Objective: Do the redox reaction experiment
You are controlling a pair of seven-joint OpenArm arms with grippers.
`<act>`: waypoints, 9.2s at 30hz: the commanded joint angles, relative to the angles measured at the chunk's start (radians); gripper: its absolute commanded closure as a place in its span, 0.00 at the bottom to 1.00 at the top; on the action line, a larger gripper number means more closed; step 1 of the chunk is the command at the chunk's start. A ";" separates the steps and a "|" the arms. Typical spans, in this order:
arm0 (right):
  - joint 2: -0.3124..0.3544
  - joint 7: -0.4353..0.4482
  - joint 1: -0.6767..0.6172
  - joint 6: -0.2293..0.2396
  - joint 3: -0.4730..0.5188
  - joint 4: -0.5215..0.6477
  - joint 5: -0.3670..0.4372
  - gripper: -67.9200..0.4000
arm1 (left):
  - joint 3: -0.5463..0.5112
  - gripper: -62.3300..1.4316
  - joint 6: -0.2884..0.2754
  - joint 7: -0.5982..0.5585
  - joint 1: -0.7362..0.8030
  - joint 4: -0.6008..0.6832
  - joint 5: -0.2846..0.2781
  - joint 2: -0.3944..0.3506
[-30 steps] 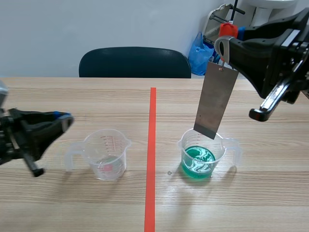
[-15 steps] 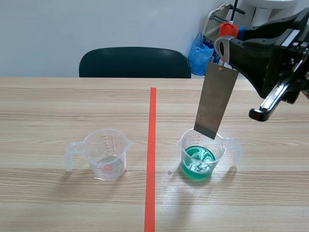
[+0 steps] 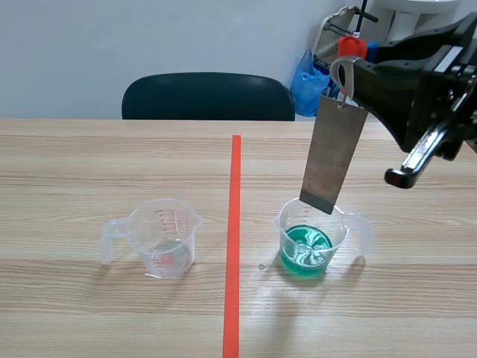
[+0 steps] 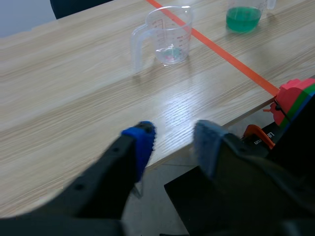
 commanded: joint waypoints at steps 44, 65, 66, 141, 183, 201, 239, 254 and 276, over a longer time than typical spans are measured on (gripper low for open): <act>0.010 0.015 0.009 -0.003 0.012 0.011 0.010 0.98 | -0.001 0.00 -0.004 -0.052 0.001 -0.035 -0.180 0.024; 0.010 0.015 0.009 -0.003 0.012 0.011 0.010 0.98 | -0.001 0.00 -0.002 -0.051 0.001 -0.035 -0.180 0.024; 0.010 0.015 0.009 -0.003 0.012 0.011 0.010 0.98 | -0.001 0.00 -0.002 -0.051 0.001 -0.035 -0.180 0.024; 0.010 0.015 0.009 -0.003 0.012 0.011 0.010 0.98 | -0.001 0.00 -0.002 -0.051 0.001 -0.034 -0.179 0.024; -0.023 -0.074 0.256 0.047 -0.302 0.008 0.008 0.98 | -0.001 0.00 -0.002 -0.051 0.001 -0.034 -0.179 0.024; -0.204 -0.151 0.459 0.026 -0.519 -0.171 0.006 0.98 | -0.001 0.00 -0.001 -0.051 0.001 -0.034 -0.179 0.024; -0.394 -0.164 0.533 0.026 -0.631 -0.380 -0.092 0.98 | -0.001 0.00 -0.001 -0.051 0.001 -0.034 -0.179 0.024; -0.394 -0.164 0.533 0.026 -0.631 -0.380 -0.092 0.98 | -0.001 0.00 -0.001 -0.051 0.001 -0.034 -0.179 0.024; -0.394 -0.165 0.533 0.026 -0.631 -0.380 -0.092 0.98 | -0.001 0.00 -0.001 -0.051 0.001 -0.034 -0.179 0.024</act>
